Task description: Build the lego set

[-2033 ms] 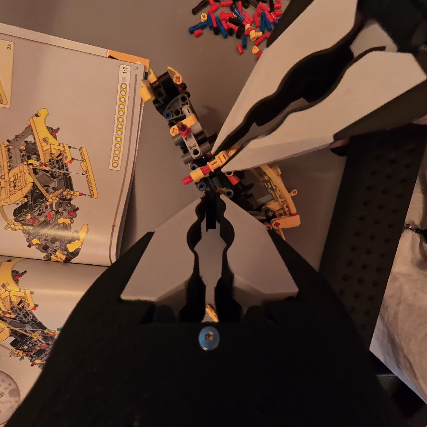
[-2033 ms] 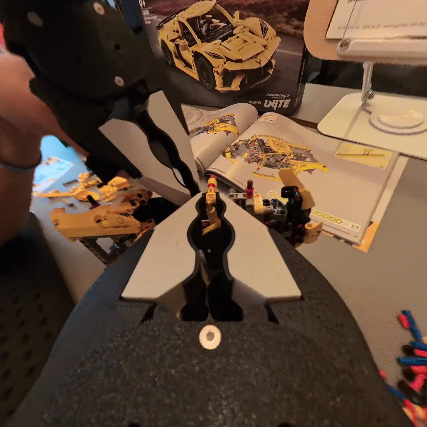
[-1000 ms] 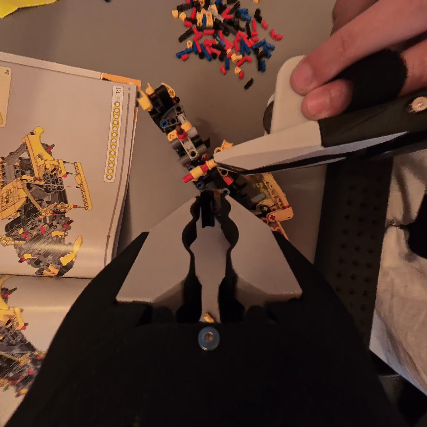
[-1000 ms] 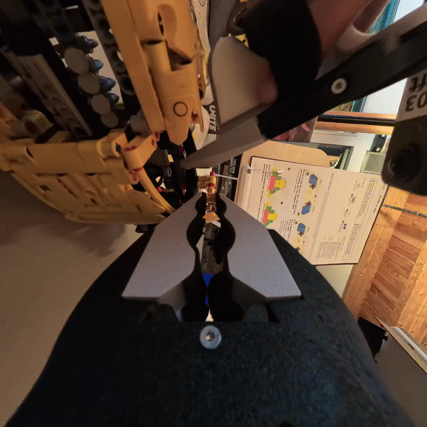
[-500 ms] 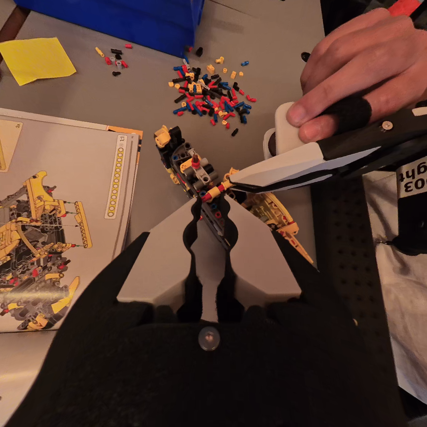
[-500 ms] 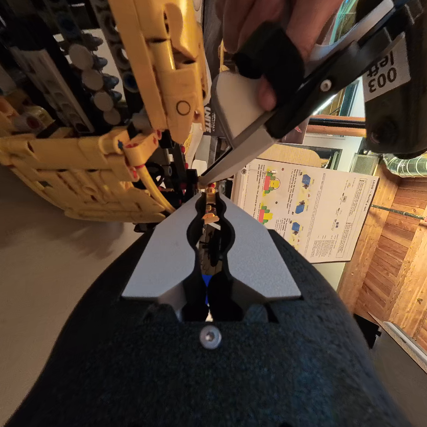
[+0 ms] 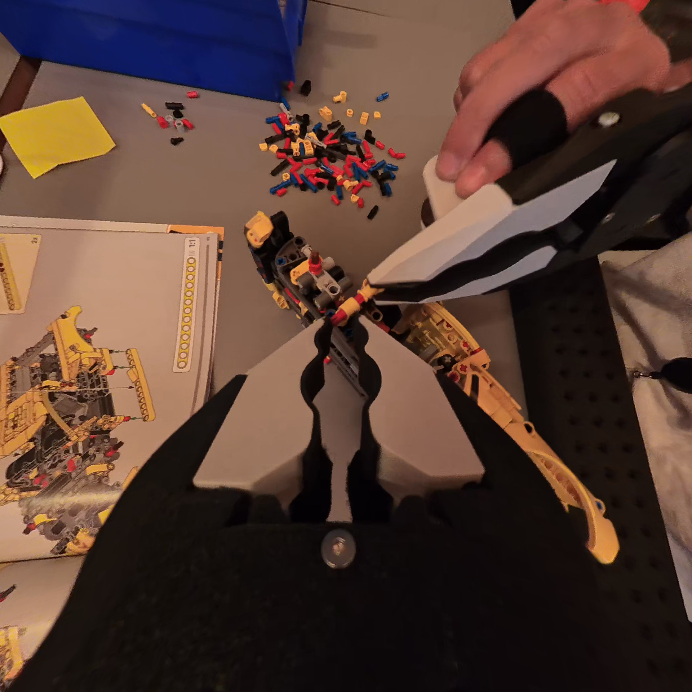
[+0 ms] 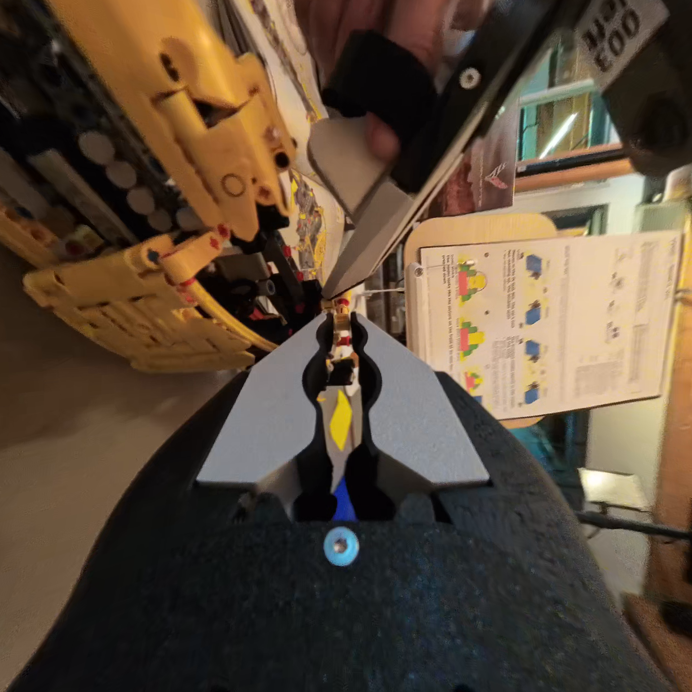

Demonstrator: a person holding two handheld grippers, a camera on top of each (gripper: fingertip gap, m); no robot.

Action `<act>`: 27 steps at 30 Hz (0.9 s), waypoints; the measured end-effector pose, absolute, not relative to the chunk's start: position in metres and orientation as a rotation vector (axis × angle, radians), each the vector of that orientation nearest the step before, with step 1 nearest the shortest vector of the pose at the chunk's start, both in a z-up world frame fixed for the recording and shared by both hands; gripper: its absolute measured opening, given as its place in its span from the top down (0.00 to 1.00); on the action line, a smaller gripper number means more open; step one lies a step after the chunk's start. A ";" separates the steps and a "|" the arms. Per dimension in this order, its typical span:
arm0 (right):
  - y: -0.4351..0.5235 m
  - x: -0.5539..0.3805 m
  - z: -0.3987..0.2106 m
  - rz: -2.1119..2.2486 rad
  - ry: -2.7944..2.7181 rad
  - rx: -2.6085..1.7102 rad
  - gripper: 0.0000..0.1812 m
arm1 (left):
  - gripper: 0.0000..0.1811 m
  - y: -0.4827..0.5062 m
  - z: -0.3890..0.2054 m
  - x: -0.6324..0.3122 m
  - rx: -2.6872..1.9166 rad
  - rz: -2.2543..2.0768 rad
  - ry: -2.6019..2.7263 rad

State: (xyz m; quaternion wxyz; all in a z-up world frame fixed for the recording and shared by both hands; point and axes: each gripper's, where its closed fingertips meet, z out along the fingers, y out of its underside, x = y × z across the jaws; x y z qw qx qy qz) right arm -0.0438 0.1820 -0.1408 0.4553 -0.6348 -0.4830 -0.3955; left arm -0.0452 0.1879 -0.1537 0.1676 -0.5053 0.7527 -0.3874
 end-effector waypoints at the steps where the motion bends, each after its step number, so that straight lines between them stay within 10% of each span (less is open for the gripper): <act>1: 0.180 -0.045 -0.139 -0.919 -1.146 -1.579 0.93 | 0.95 0.187 -0.154 -0.045 -1.434 -1.098 2.140; 12: 0.171 -0.051 -0.129 0.589 -0.342 -2.003 0.85 | 0.95 0.187 -0.154 -0.045 -1.420 -1.112 2.134; 27: 0.182 -0.043 -0.148 0.282 -0.383 -1.999 0.97 | 0.95 0.188 -0.154 -0.044 -1.427 -1.094 2.124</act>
